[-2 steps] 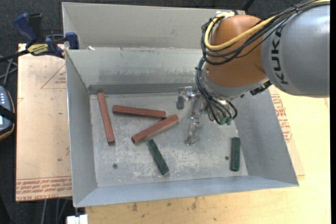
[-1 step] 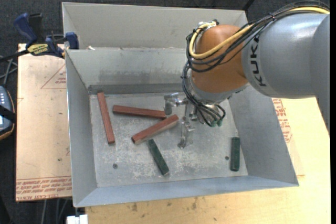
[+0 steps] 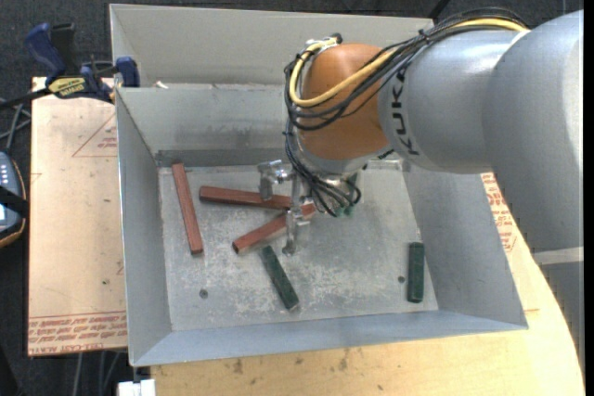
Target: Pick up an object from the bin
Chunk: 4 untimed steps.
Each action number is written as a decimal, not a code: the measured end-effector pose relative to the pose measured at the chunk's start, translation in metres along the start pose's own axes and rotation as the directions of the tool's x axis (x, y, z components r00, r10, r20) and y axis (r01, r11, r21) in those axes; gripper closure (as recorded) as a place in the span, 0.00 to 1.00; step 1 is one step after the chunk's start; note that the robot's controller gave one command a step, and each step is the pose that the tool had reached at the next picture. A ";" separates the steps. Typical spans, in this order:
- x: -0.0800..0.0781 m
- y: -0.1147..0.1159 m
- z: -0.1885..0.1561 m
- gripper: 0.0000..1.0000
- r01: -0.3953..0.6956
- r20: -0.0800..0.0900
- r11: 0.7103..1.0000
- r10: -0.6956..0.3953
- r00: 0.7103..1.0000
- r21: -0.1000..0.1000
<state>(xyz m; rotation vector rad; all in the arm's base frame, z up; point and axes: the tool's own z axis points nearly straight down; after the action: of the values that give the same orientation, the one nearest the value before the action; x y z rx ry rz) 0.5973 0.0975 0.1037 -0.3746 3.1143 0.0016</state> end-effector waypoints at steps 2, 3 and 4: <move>0.002 -0.012 0.030 1.00 0.184 0.004 0.983 -0.184 0.983 0.000; -0.012 -0.014 -0.012 1.00 0.117 -0.006 0.993 -0.117 0.993 -0.002; -0.027 0.000 0.016 0.00 0.182 -0.002 0.983 -0.182 0.983 -0.001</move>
Offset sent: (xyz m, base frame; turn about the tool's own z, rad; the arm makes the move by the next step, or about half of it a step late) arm 0.0000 0.0000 0.0000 0.0000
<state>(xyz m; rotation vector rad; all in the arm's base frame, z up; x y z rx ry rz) 0.6237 0.1039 0.0874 -0.6573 3.0696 0.0018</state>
